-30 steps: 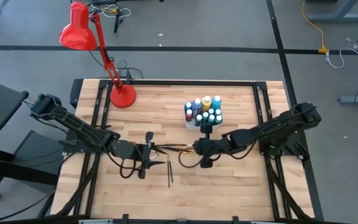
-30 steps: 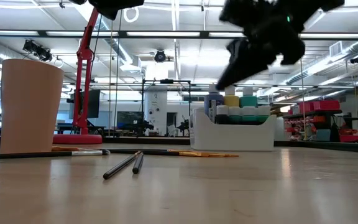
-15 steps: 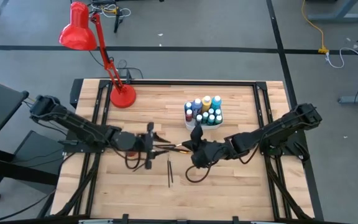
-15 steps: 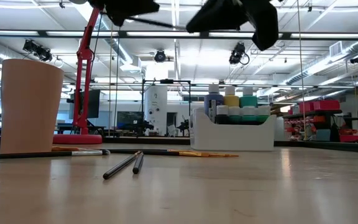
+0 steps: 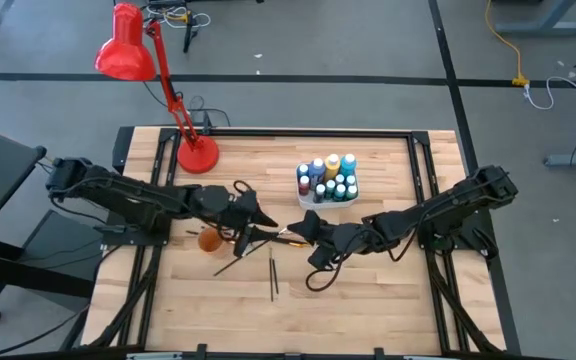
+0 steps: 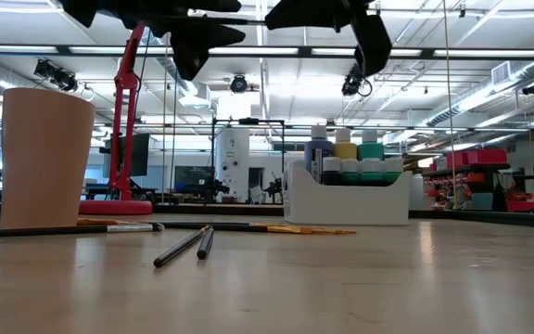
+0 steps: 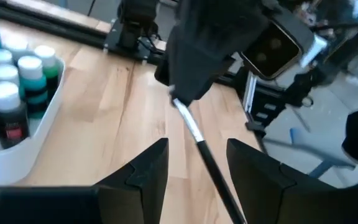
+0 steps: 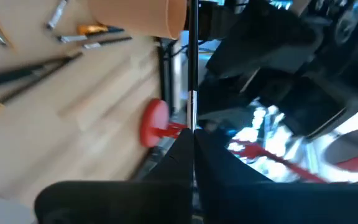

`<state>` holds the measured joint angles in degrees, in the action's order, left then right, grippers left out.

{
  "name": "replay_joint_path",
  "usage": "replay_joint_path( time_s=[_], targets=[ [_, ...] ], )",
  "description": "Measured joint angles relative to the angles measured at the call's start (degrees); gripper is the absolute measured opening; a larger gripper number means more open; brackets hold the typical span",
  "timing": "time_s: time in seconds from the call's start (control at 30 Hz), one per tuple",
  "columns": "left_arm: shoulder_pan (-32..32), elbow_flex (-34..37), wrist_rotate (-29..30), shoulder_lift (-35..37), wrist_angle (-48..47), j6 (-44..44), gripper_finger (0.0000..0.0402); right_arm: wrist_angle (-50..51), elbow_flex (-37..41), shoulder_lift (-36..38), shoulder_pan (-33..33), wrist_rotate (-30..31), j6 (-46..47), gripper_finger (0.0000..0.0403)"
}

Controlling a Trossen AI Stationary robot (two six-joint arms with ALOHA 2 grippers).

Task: Pick & Place Paint Supplies
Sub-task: Put the silver paint brush into the orange cup

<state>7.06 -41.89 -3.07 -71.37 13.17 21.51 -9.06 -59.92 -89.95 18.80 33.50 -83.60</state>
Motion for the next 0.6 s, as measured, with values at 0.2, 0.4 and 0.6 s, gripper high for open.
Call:
replay_joint_path(
  time_s=[0.2, 0.4, 0.6],
  targets=[
    [-1.64, 0.0, -2.24, 0.0, 0.06, 3.35, 0.0171, -3.81, -0.02, 0.0, -0.86, 0.01, -8.01, 0.0],
    [-1.72, 0.0, -1.0, 0.0, -0.18, 3.38, 0.0163, -3.82, -0.02, 0.01, -1.15, 0.05, -9.5, 0.0],
    [-1.72, 0.0, -0.99, 0.0, -0.31, -0.05, 0.0081, -3.24, -0.02, 0.0, -1.18, -0.03, -8.73, 0.0005]
  ],
)
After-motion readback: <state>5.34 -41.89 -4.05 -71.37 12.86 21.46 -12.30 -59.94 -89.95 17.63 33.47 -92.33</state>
